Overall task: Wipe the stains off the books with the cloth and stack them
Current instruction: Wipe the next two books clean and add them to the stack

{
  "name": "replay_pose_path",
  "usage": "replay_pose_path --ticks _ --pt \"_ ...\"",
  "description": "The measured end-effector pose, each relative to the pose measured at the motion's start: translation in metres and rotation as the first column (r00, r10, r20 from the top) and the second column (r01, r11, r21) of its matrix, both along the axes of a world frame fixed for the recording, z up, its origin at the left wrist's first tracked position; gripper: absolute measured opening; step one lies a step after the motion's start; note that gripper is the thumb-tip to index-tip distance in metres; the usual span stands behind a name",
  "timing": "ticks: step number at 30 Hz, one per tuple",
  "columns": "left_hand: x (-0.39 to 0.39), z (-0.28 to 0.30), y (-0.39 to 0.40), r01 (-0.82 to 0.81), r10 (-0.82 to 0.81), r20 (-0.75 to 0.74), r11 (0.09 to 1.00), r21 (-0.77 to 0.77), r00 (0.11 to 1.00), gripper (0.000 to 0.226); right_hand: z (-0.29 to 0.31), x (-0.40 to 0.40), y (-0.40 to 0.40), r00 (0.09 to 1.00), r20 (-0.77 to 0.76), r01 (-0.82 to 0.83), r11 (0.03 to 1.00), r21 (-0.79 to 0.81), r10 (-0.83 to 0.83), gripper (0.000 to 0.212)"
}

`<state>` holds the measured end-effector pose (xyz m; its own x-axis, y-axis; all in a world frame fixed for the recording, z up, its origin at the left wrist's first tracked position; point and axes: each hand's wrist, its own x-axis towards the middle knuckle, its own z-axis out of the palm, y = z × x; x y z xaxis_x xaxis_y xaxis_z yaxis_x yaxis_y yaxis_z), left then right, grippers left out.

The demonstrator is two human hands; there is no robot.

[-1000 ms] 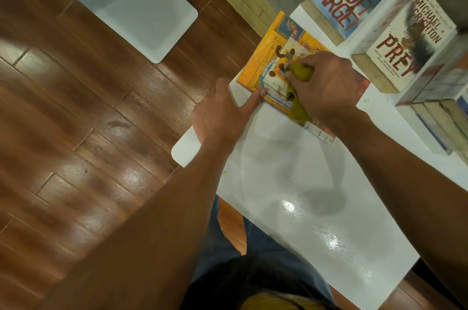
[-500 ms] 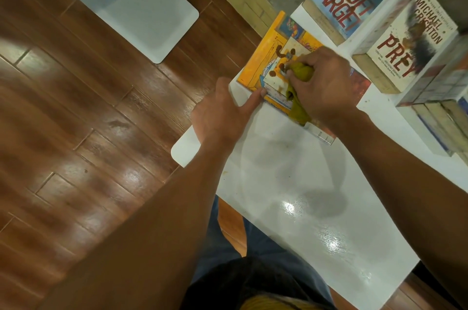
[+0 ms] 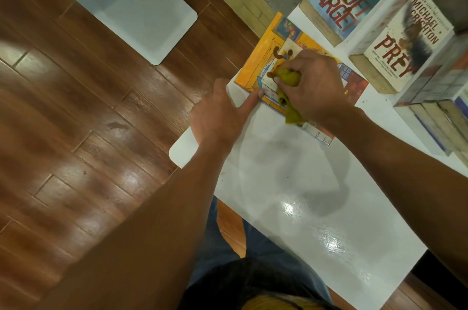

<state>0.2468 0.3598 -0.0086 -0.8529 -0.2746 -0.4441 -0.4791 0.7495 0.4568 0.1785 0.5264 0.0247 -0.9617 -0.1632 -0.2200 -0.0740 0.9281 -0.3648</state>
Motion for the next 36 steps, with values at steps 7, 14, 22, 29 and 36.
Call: replay_pose_path --ticks 7,14,22,29,36 --pt "0.000 0.000 0.000 0.004 -0.004 0.005 1.000 -0.018 1.000 0.072 -0.003 0.003 -0.009 1.000 -0.006 -0.031 0.999 -0.016 0.030 0.024" --pt "-0.001 0.000 0.000 0.003 -0.003 0.008 1.000 -0.011 1.000 0.072 -0.002 0.005 -0.011 0.999 0.012 -0.046 0.999 -0.027 0.046 0.023" --pt "-0.001 -0.001 -0.001 -0.010 0.010 0.003 1.000 0.014 1.000 0.072 0.000 0.011 -0.018 0.998 0.049 -0.038 0.999 -0.002 0.038 0.023" --pt "-0.001 -0.002 -0.002 -0.006 0.006 0.018 1.000 0.006 1.000 0.073 0.003 0.014 -0.001 0.997 0.044 0.069 0.997 0.022 -0.069 0.025" --pt "-0.001 0.000 -0.001 -0.010 0.010 0.024 1.000 0.007 1.000 0.073 0.005 0.016 -0.001 0.997 0.050 0.056 0.998 0.022 -0.057 0.026"
